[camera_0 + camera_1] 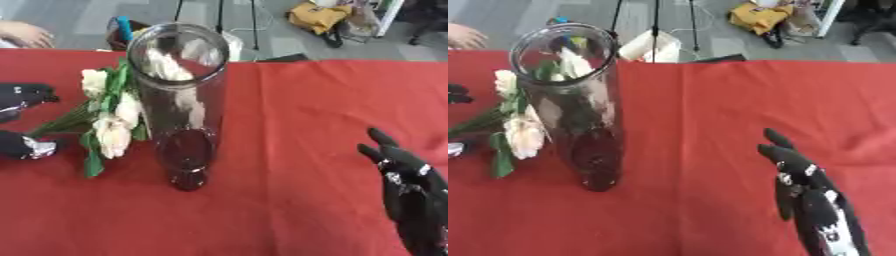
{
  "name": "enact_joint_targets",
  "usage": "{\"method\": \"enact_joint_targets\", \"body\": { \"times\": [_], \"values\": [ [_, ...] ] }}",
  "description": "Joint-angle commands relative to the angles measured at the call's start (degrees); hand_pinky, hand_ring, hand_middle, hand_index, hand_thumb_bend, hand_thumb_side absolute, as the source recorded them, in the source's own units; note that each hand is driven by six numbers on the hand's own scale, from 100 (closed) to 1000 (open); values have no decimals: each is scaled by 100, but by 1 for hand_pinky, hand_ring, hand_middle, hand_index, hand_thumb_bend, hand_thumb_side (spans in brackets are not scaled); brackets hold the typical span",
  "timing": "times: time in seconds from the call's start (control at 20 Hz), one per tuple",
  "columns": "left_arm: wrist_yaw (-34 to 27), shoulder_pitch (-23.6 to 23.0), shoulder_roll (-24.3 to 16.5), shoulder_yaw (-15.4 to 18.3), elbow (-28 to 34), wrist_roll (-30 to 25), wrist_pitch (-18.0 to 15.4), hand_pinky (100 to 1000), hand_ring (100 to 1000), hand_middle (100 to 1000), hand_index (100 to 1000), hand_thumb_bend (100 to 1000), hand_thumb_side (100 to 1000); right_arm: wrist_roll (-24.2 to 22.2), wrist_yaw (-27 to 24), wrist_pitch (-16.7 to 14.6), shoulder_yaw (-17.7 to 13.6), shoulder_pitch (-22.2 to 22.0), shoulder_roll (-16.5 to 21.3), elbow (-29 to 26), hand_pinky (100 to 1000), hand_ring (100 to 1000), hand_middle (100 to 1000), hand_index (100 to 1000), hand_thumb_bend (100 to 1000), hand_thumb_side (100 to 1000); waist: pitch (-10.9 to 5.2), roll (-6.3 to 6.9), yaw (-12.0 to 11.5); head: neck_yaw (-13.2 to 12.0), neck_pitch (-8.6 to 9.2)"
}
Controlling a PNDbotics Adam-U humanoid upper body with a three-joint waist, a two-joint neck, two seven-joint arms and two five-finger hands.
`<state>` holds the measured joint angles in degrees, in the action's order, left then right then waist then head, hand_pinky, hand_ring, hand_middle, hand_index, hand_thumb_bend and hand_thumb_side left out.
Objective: Arrange flowers into the vase.
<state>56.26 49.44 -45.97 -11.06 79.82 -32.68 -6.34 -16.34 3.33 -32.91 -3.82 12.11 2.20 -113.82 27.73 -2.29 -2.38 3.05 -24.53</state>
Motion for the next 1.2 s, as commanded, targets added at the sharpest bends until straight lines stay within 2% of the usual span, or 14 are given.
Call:
{"method": "enact_joint_targets", "body": {
  "times": [0.05, 0.4, 0.95, 1.2],
  "values": [
    [110, 117, -79, 28, -52, 151, 43, 847, 954, 989, 1000, 358, 872, -27, 61, 1, 27, 40, -30, -77, 927, 1000, 167, 870, 100, 1000, -101, 19, 9, -22, 106],
    [179, 157, 10, 0, -218, 328, 95, 843, 960, 985, 1000, 305, 895, -41, 126, 28, 36, 71, -69, -77, 930, 1000, 161, 869, 100, 1000, -56, 22, 45, -40, 140],
    [49, 223, 96, -15, -341, 308, 97, 823, 959, 973, 1000, 235, 915, -47, 167, 49, 52, 92, -98, -77, 933, 1000, 159, 865, 100, 1000, -30, 19, 65, -58, 173],
    [-56, 249, 137, -19, -344, 439, 107, 741, 893, 919, 1000, 199, 877, -64, 187, 75, 52, 103, -111, -77, 936, 1000, 156, 864, 100, 1000, -20, 21, 76, -73, 181]
  ]
}}
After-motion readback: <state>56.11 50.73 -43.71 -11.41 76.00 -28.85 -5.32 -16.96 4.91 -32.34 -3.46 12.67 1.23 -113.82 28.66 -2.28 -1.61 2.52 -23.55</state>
